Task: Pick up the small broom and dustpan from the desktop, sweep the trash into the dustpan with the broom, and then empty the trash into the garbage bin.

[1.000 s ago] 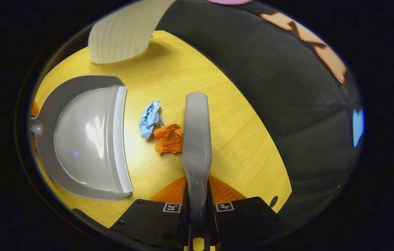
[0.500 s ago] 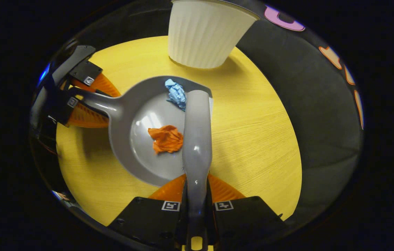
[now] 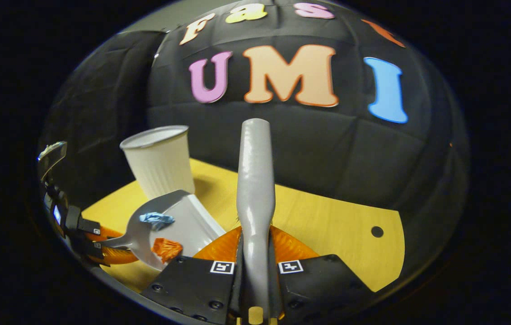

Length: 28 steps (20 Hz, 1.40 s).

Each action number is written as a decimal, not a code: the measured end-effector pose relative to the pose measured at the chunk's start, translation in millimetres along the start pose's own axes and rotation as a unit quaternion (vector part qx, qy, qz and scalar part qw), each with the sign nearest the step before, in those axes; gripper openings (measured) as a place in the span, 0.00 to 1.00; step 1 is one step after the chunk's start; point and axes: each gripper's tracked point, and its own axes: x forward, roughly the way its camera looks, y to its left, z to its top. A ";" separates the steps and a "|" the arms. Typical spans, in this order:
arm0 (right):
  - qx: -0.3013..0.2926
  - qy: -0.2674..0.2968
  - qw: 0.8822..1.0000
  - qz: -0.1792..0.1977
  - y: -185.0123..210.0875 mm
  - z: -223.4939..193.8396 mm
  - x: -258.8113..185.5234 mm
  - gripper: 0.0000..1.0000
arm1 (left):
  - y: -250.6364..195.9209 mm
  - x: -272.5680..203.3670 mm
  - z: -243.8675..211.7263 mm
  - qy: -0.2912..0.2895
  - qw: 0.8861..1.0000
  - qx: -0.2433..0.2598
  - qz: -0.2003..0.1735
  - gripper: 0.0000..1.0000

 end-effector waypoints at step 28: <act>0.130 0.118 0.985 0.004 64.4 -167.3 -80.0 0.20 | 316.0 -78.0 162.5 0.107 0.832 0.445 0.313 0.26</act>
